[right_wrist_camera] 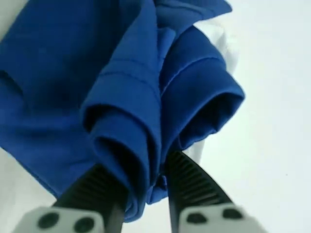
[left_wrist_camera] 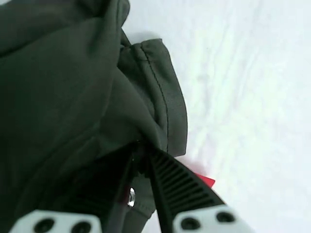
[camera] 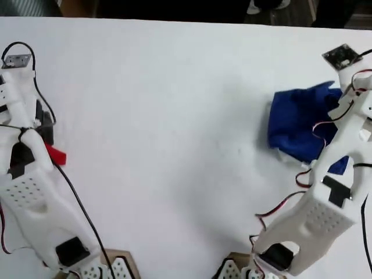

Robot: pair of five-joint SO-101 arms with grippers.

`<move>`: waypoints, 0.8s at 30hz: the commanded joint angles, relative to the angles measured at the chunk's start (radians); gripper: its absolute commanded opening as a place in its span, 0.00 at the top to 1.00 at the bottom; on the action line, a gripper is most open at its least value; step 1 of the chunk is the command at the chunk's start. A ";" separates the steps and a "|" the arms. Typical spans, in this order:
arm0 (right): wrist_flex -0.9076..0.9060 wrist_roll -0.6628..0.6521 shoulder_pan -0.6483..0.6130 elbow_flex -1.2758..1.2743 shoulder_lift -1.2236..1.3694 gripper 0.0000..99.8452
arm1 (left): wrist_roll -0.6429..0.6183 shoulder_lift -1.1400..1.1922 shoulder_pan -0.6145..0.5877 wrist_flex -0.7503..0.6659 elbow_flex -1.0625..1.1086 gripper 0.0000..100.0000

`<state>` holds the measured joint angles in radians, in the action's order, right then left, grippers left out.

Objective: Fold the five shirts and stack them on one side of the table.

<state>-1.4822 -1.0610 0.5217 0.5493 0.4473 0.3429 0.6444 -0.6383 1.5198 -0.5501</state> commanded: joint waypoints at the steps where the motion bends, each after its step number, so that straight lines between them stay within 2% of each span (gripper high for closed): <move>1: 0.068 -0.048 0.025 0.044 0.030 0.98 | -0.009 -0.041 0.012 0.012 -0.048 0.97; 7: 0.148 -0.107 0.033 0.044 0.071 0.98 | -0.009 -0.041 0.012 0.012 -0.045 0.97; 16: 0.259 -0.098 0.031 0.044 0.140 0.97 | -0.009 -0.041 0.009 0.034 -0.048 0.97; 18: 0.259 -0.066 0.031 0.044 0.140 0.93 | -0.009 -0.041 0.011 0.034 -0.048 0.97; 22: 0.239 0.054 0.035 0.087 0.128 0.77 | -0.005 -0.041 0.011 0.034 -0.047 0.97; 24: 0.203 0.066 0.030 0.112 0.114 0.76 | -0.003 -0.041 0.009 0.034 -0.047 0.97</move>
<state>-1.2505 -1.0273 0.5508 0.5938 0.5946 0.3429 0.6444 -0.6383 1.5428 -0.5501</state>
